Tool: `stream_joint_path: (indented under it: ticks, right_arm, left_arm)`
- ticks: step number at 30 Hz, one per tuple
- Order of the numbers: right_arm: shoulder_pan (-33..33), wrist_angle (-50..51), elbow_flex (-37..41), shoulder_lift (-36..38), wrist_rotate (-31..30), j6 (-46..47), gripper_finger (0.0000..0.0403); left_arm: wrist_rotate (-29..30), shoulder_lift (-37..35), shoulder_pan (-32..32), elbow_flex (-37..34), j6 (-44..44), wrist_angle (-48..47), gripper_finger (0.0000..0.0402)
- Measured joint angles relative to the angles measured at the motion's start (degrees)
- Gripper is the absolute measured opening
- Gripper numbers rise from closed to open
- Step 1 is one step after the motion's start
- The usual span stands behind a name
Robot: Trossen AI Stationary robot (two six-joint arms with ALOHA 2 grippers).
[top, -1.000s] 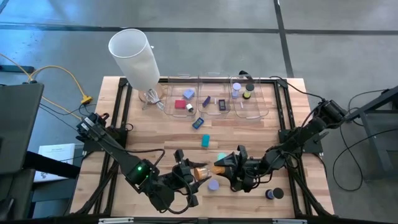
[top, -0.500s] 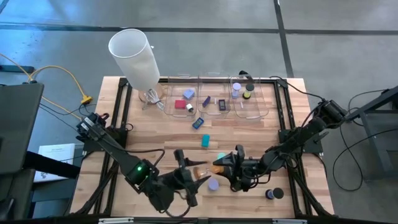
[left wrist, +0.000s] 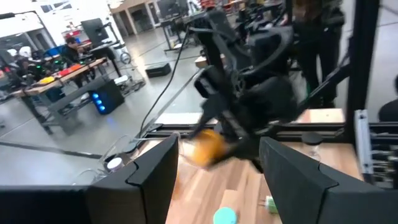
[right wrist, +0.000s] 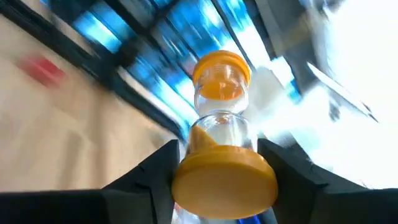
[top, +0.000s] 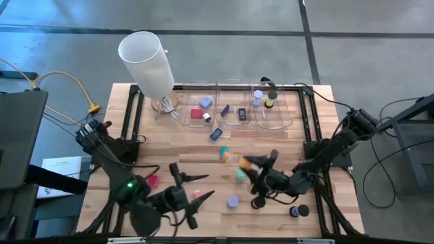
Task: Pick & Place Office items
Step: Put the yellow hourglass into the right transparent bin
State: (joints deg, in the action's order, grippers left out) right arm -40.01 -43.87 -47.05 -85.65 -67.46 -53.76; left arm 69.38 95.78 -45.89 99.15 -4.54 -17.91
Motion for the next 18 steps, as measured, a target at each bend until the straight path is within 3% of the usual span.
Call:
stream_joint_path:
  ticks: [2, 10, 13, 18]
  right_arm:
    - [0.0, 0.5, 0.0, 0.4, -6.0, 0.8, 0.0186]
    - [0.8, 2.1, 0.0, 1.5, -10.2, 8.5, 0.0187]
    - [1.7, 3.7, 0.0, 1.6, -6.7, 12.9, 0.0188]
    - [4.3, 9.8, 0.0, 1.5, 5.4, 24.5, 0.0188]
  left_arm:
    - [0.0, -0.3, -1.0, 0.0, 0.0, 0.0, 0.0217]
    - [0.1, -0.3, -2.8, 0.0, -2.3, -1.8, 0.0217]
    - [0.1, -0.3, -2.9, 0.0, -2.7, -2.1, 0.0217]
    - [-0.1, -0.2, -3.0, 0.0, -2.9, -3.8, 0.0217]
